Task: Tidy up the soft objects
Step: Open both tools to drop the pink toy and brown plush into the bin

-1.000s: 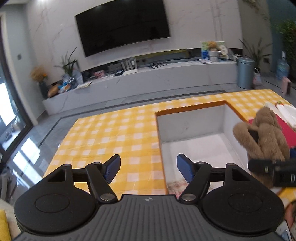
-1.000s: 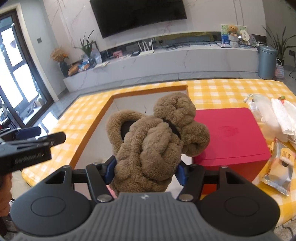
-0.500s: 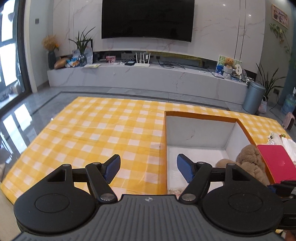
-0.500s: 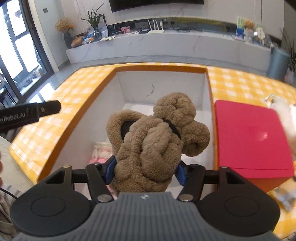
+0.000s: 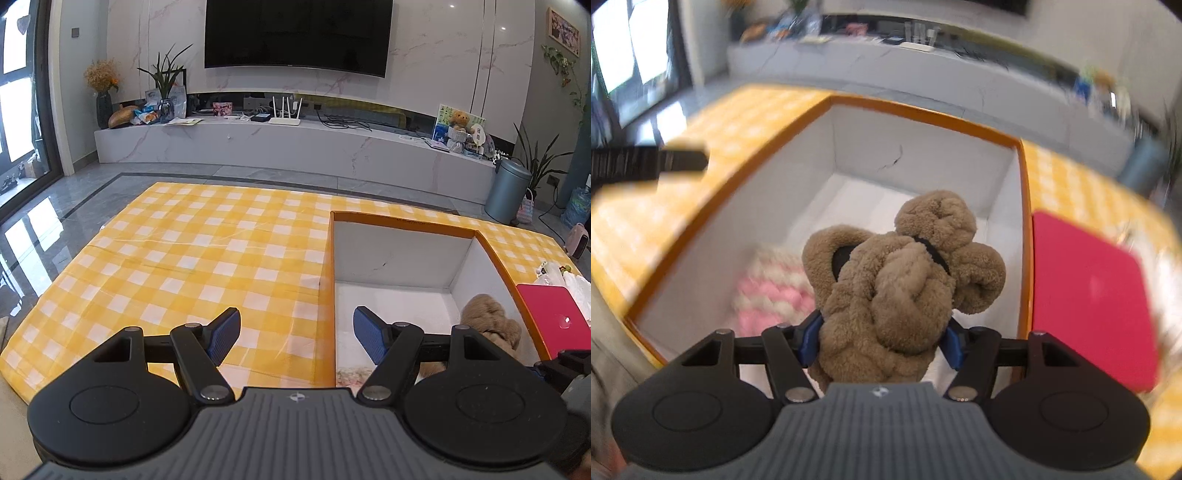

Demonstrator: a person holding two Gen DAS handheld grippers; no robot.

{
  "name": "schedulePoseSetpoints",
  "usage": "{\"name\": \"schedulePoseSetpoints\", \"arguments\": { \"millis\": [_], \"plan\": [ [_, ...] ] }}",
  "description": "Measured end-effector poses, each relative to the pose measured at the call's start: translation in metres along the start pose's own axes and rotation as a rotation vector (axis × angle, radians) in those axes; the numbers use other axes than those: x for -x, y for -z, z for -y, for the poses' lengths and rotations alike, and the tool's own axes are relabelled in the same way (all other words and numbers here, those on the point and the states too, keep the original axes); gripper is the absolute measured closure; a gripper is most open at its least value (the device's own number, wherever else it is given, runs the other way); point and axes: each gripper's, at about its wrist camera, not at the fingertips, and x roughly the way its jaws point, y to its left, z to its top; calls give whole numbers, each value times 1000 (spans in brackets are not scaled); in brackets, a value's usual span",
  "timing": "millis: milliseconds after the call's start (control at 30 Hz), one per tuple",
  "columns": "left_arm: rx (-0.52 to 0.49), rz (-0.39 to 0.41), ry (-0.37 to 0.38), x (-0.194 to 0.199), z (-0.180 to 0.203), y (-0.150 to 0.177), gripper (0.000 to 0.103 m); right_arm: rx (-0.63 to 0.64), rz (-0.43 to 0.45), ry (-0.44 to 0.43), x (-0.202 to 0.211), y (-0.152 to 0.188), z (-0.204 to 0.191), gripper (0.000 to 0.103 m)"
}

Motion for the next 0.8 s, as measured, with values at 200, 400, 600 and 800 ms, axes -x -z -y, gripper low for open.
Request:
{"name": "schedulePoseSetpoints", "arguments": {
  "millis": [200, 400, 600, 800],
  "plan": [
    [26, -14, 3, 1, -4, 0, 21, 94, -49, 26, -8, -4, -11, 42],
    [31, -16, 3, 1, -5, -1, 21, 71, -72, 29, -7, -5, -6, 31],
    [-4, 27, -9, 6, 0, -1, 20, 87, 46, 23, 21, -7, -8, 7],
    [-31, 43, -8, 12, 8, -3, 20, 43, 132, -5, 45, -11, 3, 3]
  ]
}}
